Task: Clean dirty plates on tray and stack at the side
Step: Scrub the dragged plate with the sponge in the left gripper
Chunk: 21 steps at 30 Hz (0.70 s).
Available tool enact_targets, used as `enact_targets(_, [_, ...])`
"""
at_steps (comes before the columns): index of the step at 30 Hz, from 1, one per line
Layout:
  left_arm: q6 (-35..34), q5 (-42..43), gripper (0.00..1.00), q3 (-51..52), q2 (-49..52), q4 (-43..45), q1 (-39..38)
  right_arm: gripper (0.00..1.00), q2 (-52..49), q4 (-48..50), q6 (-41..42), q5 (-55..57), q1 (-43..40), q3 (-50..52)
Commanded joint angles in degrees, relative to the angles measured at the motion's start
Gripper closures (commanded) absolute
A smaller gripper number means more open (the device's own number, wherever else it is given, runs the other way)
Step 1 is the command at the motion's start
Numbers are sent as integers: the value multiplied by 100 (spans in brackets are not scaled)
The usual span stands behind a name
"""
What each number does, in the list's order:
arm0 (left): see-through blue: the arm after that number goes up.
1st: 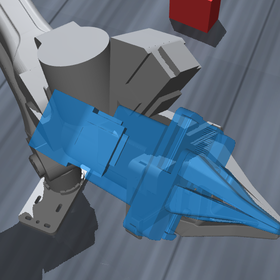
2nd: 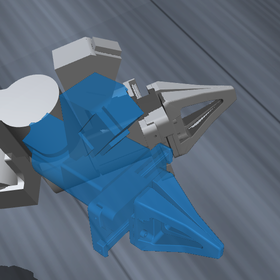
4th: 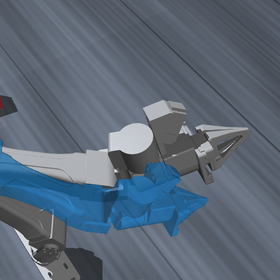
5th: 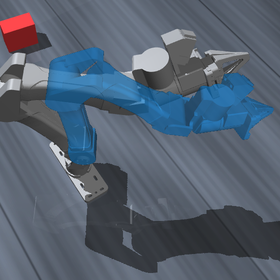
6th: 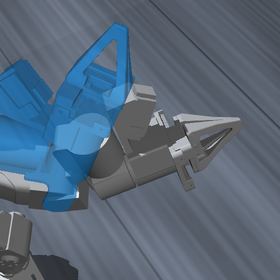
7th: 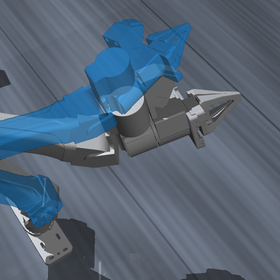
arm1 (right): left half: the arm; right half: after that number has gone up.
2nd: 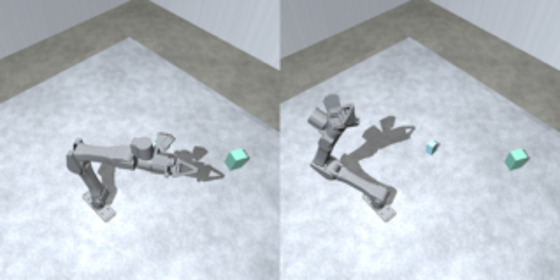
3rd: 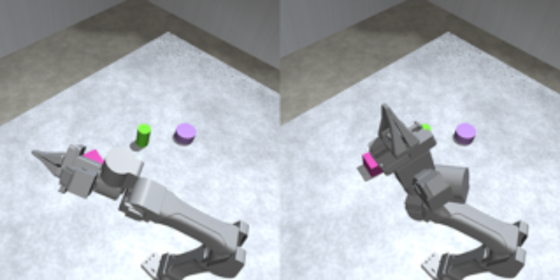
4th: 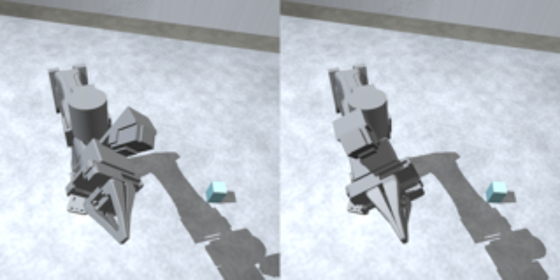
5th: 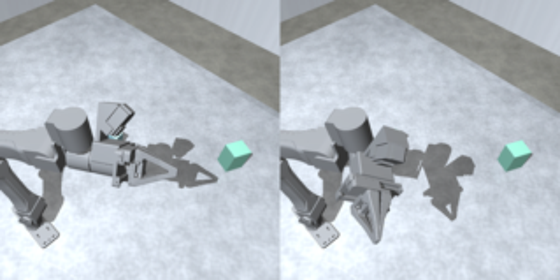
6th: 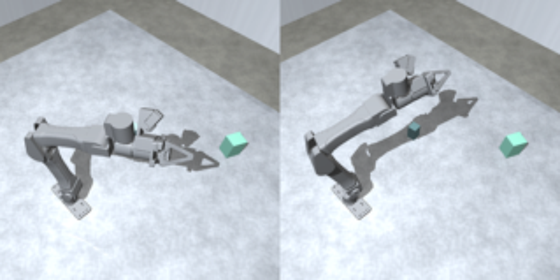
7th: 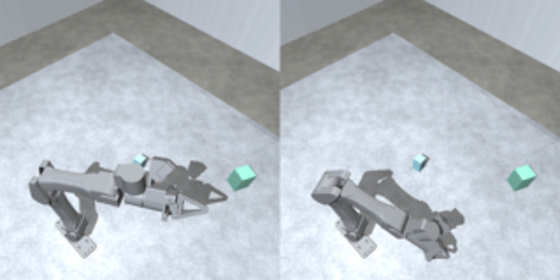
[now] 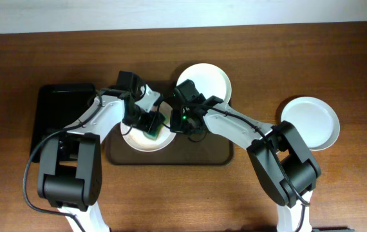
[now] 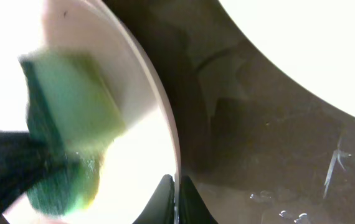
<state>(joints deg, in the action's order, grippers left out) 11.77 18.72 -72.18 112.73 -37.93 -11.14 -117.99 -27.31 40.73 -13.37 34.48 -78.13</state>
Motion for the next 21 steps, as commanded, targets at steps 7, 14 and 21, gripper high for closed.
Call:
enact_targets(7, [-2380, -3143, 99, 57, 107, 131, 133, 96, -42, -33, 17, 0, 37, -70])
enact_targets(14, [-2627, -3388, 100, 57, 107, -1137, 232, 96, -39, -31, 17, -4, 37, -70])
enact_targets(21, [-693, -525, 99, 55, 107, -1513, 232, 96, -39, -28, 17, -17, 31, -70])
